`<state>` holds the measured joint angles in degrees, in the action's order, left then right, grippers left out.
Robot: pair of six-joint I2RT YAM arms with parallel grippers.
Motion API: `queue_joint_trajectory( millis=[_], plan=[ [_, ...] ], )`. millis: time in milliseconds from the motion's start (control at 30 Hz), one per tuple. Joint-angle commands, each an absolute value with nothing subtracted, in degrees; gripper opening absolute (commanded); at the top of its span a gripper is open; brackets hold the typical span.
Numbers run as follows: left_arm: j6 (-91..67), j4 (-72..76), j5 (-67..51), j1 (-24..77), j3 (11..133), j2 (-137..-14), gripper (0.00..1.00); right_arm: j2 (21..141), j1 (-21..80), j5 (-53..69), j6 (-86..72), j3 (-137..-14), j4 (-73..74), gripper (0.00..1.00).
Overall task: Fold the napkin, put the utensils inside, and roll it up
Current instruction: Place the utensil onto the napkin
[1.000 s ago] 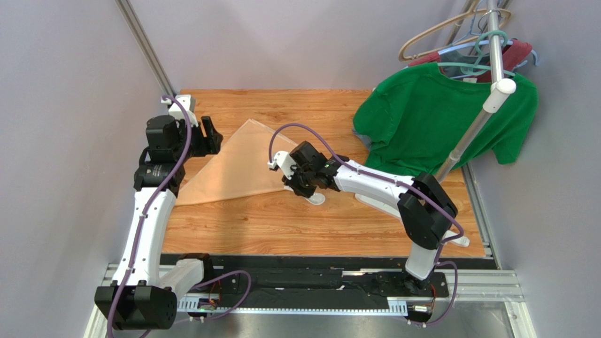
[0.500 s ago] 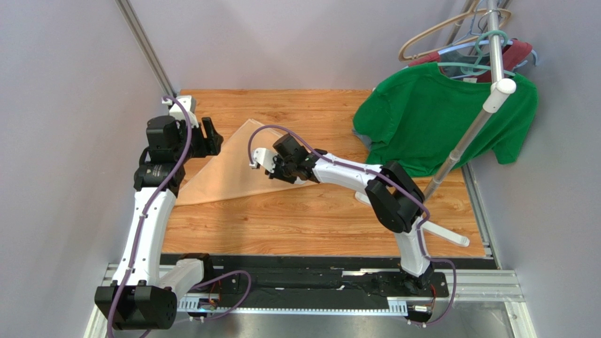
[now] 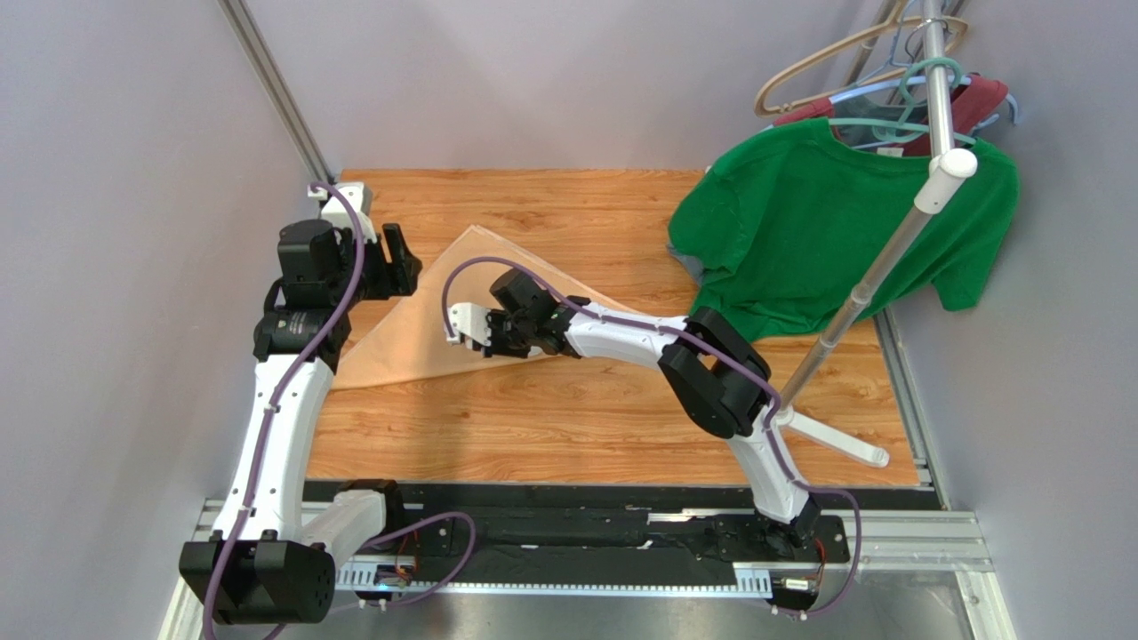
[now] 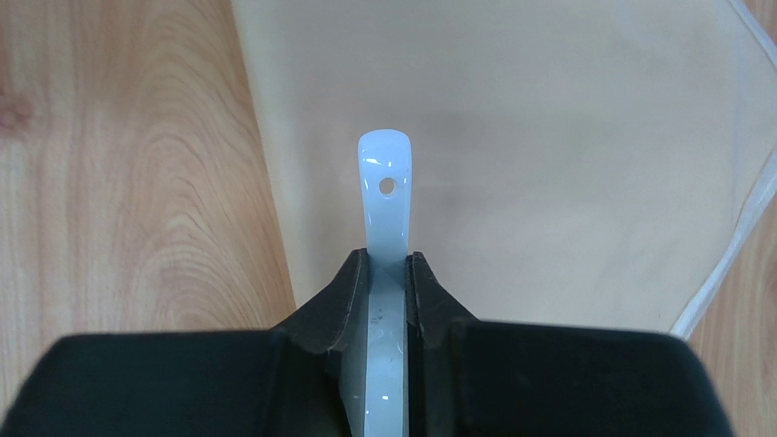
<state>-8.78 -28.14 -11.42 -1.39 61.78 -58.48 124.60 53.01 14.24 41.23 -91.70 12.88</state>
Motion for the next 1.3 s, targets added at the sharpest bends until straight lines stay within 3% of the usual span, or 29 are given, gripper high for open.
queue_joint_trajectory(
  millis=[0, 1000, 1100, 1267],
  plan=[
    [-8.17, -27.86, -11.42, -1.67, 63.02, -58.36, 0.72, 126.56, 54.23, 17.31, 42.19, -95.88, 9.23, 0.0],
    [-8.0, -27.95, -11.95, -1.67, 63.19, -58.62, 0.72, 128.94, 54.14, 14.68, 49.66, -95.1, 9.67, 0.03],
    [-8.0, -27.95, -11.95, -1.76, 63.19, -58.62, 0.72, 128.58, 53.96, 13.98, 49.39, -94.31, 9.58, 0.07],
    [-8.17, -28.04, -11.95, -1.67, 63.11, -58.62, 0.72, 127.88, 53.61, 13.45, 48.87, -93.17, 8.97, 0.22]
  ],
)
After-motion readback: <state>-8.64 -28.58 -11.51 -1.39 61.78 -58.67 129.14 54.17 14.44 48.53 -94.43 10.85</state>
